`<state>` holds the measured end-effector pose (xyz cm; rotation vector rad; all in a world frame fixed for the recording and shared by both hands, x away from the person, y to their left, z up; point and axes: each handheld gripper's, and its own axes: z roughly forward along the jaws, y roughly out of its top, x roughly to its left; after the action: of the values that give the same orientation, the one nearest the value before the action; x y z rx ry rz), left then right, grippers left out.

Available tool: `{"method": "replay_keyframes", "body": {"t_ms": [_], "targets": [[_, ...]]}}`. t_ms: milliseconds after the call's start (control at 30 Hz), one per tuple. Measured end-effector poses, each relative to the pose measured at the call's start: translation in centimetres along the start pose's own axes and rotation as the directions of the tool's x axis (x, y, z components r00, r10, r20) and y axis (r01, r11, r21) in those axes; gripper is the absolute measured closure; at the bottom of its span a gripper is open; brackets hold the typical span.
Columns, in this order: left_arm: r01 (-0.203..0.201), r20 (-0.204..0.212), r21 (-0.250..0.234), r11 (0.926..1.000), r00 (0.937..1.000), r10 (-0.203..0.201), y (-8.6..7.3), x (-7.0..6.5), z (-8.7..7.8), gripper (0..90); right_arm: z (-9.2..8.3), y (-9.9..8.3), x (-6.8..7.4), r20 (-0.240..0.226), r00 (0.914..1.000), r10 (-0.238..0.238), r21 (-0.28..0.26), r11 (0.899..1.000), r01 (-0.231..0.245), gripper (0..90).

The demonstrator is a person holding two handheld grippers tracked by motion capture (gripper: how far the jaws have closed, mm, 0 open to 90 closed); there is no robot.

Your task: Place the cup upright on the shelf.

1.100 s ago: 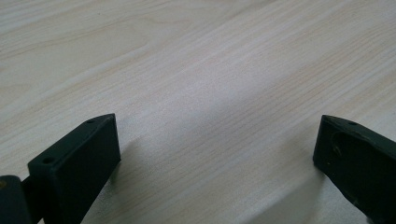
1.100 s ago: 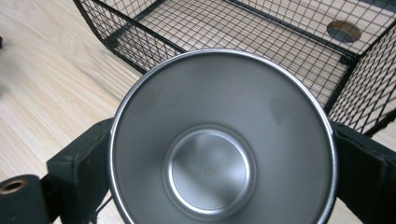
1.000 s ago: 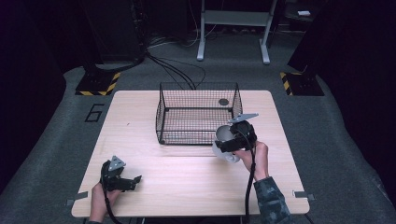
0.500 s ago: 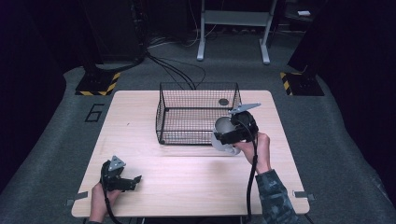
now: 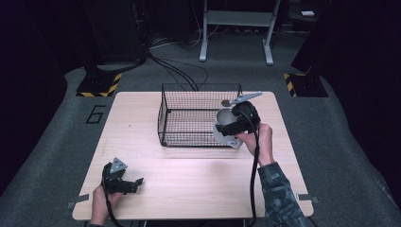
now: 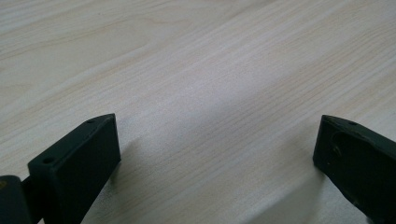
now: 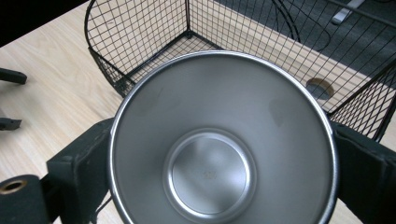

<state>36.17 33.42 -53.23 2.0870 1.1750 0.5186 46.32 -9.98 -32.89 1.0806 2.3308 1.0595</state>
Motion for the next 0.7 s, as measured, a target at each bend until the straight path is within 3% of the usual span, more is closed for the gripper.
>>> {"method": "replay_keyframes", "body": {"t_ms": [700], "targets": [[0.001,0.0,-0.001,1.0,1.0,-0.001,0.0,0.0,0.0,0.6,2.9,3.6,-1.5,0.012,0.9999,-0.005,0.017,1.0,0.005,5.7]]}}
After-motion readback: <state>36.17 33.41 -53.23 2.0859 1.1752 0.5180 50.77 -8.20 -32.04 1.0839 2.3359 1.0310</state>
